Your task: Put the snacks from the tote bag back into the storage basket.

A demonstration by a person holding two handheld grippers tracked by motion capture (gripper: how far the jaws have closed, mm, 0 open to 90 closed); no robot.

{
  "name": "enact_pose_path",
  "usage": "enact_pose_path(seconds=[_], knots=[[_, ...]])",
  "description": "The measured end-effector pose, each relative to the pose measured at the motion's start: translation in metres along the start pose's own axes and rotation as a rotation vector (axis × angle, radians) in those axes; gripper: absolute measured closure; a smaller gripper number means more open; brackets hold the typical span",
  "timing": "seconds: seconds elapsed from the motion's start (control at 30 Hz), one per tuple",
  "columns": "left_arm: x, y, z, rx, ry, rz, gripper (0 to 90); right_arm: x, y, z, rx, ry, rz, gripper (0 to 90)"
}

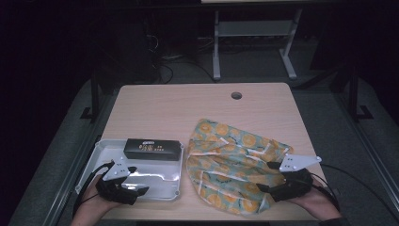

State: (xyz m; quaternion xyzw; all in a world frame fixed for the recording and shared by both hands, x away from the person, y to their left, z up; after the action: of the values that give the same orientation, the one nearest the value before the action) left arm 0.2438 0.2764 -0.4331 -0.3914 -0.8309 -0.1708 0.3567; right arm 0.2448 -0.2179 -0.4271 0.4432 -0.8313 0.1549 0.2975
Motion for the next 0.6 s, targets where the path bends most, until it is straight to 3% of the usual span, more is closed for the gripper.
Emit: enact_pose_path(seconds=[0.13, 0.6], knots=[[-0.006, 0.001, 0.002, -0.022, 0.030, 0.004, 16.3, 0.001, 0.002, 0.005, -0.004, 0.007, 0.000, 16.3], [-0.018, 0.000, -0.001, -0.063, 0.054, 0.041, 16.3, -0.003, 0.000, 0.011, -0.011, 0.028, -0.006, 16.3]])
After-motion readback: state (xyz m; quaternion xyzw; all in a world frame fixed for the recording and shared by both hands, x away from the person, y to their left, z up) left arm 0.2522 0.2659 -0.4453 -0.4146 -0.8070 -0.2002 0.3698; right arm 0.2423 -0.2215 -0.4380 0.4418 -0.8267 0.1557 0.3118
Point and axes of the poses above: each handheld gripper's, and its own axes: x roughly backward along the jaws, z roughly out of its underside, y roughly to its left, the point moved 2 cm from there along -x, roughly forward along the jaws, and after that the axes turned 3 degrees about x, right-handed, at the moved point
